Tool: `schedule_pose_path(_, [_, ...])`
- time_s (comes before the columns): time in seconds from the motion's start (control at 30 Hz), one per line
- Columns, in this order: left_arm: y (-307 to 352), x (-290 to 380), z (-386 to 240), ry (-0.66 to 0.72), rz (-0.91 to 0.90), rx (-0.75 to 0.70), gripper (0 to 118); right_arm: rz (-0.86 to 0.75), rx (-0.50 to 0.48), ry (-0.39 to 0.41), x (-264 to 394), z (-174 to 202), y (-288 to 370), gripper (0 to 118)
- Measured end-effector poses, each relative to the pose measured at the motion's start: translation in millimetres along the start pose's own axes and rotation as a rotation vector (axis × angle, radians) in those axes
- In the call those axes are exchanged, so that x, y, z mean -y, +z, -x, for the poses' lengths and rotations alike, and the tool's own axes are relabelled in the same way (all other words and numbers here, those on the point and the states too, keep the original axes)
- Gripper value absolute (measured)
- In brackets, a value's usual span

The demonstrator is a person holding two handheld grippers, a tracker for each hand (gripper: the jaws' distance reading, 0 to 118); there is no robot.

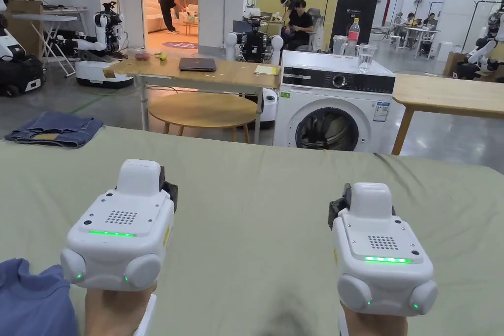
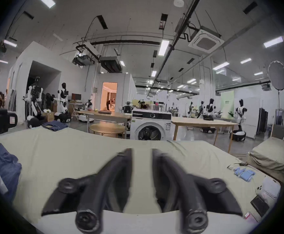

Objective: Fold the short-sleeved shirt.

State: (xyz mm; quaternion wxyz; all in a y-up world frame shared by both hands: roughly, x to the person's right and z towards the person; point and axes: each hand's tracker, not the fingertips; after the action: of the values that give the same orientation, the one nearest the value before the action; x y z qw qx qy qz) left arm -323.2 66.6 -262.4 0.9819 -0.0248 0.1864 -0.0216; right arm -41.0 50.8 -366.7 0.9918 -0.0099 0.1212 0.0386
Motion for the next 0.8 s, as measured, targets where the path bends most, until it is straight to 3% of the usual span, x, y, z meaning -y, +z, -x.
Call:
schedule_pose_path(0.13, [1.3,-2.1,-4.5,-0.028,0.005,0.029,0,0.009,0.002,-0.042,-2.9,-2.3,1.9,0])
schedule_pose_path(0.37, [0.4,-6.5,12.7,0.041,0.060,-0.022,0,0.035,0.008,-0.069,-9.4,-1.6,5.6,0])
schedule_pose_path(0.47, [1.9,-10.3,30.9,0.091,0.124,-0.040,0,0.059,-0.055,-0.092,-14.9,3.4,4.9,0])
schedule_pose_path(0.57, [10.5,-13.1,57.2,0.120,0.173,-0.057,0,0.054,-0.066,-0.076,-19.5,21.4,7.0,0])
schedule_pose_path(0.8, [50.3,-13.1,137.4,0.122,0.303,-0.174,0,0.075,-0.204,-0.101,-21.1,83.1,13.7,0])
